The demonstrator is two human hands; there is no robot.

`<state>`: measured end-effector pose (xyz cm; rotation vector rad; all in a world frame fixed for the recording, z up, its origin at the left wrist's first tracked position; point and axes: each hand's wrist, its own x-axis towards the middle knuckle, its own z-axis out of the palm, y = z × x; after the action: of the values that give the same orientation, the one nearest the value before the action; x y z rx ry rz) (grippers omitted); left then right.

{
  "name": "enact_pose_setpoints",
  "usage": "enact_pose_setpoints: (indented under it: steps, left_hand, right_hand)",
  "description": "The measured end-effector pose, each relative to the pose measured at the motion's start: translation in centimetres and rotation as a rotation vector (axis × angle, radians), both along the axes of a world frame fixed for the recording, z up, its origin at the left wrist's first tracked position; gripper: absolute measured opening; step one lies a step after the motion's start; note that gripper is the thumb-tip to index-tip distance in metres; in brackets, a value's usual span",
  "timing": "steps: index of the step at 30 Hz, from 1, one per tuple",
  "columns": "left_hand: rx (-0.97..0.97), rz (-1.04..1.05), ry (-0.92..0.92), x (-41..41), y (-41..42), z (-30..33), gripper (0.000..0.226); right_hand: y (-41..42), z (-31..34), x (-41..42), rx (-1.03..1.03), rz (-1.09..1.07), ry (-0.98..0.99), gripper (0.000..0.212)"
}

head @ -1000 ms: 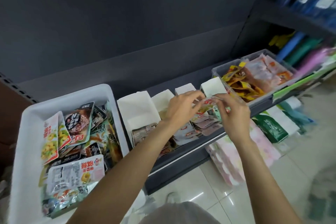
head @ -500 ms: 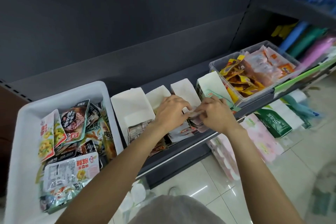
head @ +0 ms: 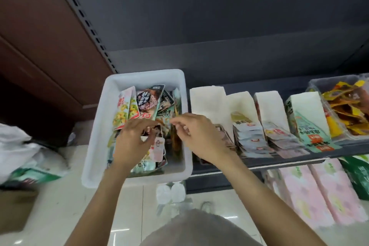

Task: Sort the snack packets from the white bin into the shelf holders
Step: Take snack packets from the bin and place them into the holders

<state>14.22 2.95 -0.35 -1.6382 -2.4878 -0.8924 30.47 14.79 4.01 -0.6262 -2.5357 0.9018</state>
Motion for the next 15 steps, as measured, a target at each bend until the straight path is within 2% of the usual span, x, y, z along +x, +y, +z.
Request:
enact_pose_setpoints:
  steps: [2,4,7,9,12,15]
  left_hand:
    - [-0.146,0.035,0.017,-2.0,-2.3,-1.3,0.026]
    - [-0.296,0.033,-0.043,-3.3,-4.0,-2.2,0.040]
    - [-0.446,0.021,-0.156,-4.0,-5.4,-2.7,0.057]
    - [-0.534,0.021,-0.140,-4.1,-5.7,-3.1,0.066]
    - [-0.593,0.044,-0.114,-3.9,-5.6,-3.4,0.072]
    - [-0.441,0.044,-0.140,-4.1,-5.6,-3.4,0.052]
  right_hand:
    - [-1.4,-1.2,-3.1,0.051,0.119,-0.159,0.028]
    - [-2.5,-2.7,-5.6,0.106,0.209,-0.311,0.036]
    - [-3.5,-4.5,-7.9,0.206,0.330,-0.561,0.064]
    - [-3.9,-5.0,-8.2,0.293,0.422,-0.690,0.077]
    - [-4.2,-5.3,-8.0,0.386,0.466,-0.645,0.067]
    - [-3.4,-5.2,-7.7,0.298,0.441,-0.451,0.047]
